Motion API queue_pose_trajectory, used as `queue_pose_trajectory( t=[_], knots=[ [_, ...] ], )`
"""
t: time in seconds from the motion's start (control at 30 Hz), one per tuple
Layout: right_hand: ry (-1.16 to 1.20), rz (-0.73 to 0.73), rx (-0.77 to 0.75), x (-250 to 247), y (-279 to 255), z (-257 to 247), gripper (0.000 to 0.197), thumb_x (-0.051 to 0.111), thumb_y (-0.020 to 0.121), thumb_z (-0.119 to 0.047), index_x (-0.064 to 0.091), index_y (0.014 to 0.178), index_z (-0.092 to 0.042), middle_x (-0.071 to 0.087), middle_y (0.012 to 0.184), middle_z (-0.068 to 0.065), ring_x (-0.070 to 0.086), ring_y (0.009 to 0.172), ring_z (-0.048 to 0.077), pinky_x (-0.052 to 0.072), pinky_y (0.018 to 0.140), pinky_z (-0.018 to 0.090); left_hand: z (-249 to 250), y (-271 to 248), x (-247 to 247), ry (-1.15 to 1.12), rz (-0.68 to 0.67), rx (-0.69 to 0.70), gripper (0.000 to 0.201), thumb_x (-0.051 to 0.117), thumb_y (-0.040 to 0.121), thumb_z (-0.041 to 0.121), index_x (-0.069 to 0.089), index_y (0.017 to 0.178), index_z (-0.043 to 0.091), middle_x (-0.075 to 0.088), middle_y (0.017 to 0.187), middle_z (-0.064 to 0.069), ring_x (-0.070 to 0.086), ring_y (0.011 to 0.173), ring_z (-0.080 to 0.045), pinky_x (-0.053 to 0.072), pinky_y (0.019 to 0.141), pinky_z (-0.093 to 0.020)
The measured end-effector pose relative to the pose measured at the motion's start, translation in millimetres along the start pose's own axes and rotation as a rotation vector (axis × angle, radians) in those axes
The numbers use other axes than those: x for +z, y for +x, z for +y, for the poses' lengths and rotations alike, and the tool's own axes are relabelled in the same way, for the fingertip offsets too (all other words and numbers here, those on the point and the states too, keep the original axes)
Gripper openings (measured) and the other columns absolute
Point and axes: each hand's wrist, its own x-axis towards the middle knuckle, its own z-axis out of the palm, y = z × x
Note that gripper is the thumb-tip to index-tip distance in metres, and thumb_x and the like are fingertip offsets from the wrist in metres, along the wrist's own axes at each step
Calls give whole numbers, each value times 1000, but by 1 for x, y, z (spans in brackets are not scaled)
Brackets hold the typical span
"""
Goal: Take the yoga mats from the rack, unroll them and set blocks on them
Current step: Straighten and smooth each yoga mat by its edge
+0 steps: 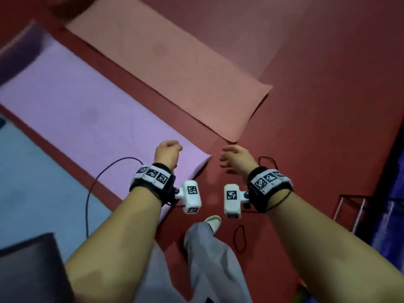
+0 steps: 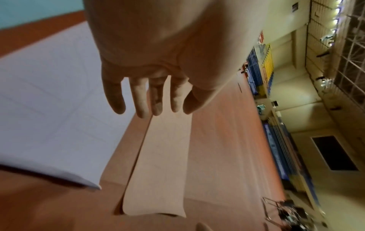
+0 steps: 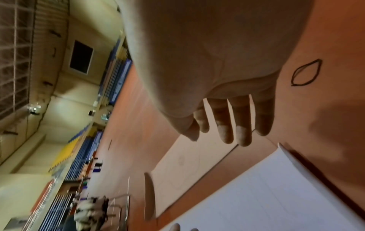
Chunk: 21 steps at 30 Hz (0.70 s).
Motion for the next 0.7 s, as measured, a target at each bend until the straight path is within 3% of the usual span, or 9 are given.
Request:
queue_pose_trajectory(
  t=[0.17,0.4,0.5,0.63,0.7],
  knots=[
    [-162,-146,13,35,0,30,24,54,92,-9,57,115,-14,62,89,11,58,67,19,44,64,29,-73,-24,-35,-132,137,-129,21,57,91,12,64,110,16,60,97,-8,55,82,-26,42,62,-28],
    [-330,-270,-2,66,-18,73,21,54,90,-6,56,109,-16,60,78,5,58,62,19,44,65,29,-161,-70,-58,-266,255,-196,21,57,92,10,65,111,14,60,100,-10,55,85,-27,44,63,-29],
    [-377,-265,-48,68,-22,88,20,53,91,-6,57,107,-15,61,83,8,58,62,19,44,66,30,-193,-76,-53,-319,278,-189,19,58,91,9,65,107,16,62,103,-9,58,90,-25,49,75,-34],
    [-488,-311,-8,67,-29,112,15,52,89,-2,58,87,-16,58,83,13,58,68,25,44,66,33,-238,-94,-43,-414,321,-250,12,60,90,11,63,94,22,63,100,-8,60,95,-25,48,94,-40],
    [-530,-332,20,67,-19,116,14,53,90,-3,60,90,-16,59,83,12,59,70,26,46,68,34,-248,-94,-38,-462,368,-277,14,60,90,9,64,99,19,64,105,-8,62,105,-28,45,99,-39]
  ],
)
